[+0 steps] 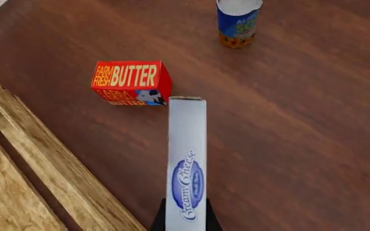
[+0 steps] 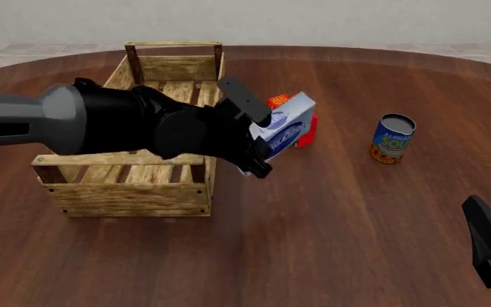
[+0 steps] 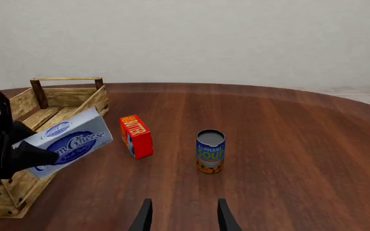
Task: Pick up the cream cheese and put it in the tray.
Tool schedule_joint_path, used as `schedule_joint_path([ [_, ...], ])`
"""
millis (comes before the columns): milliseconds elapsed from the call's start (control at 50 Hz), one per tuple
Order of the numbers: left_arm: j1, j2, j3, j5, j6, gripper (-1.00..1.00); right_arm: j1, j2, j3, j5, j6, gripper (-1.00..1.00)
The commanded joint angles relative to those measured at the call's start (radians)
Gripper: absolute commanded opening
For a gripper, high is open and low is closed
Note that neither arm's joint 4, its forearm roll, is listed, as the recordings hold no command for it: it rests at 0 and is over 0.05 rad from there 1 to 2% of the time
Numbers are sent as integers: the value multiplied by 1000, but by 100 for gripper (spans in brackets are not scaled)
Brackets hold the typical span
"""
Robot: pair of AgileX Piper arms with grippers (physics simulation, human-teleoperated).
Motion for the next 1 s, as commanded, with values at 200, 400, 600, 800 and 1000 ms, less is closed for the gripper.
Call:
schedule_joint_path([
  [200,64,-118,-10,-19,-72,-100,0,0,0,0,0,100],
  [400,164,-121,-34,-11,-48,-100,0,0,0,0,0,100],
  [600,210,-154,-47,-11,-83,-100,0,0,0,0,0,100],
  [800,257,-174,-76,19,-88,-100,0,0,0,0,0,100],
  [1000,325,-150,-69,12,-48,-100,0,0,0,0,0,100],
])
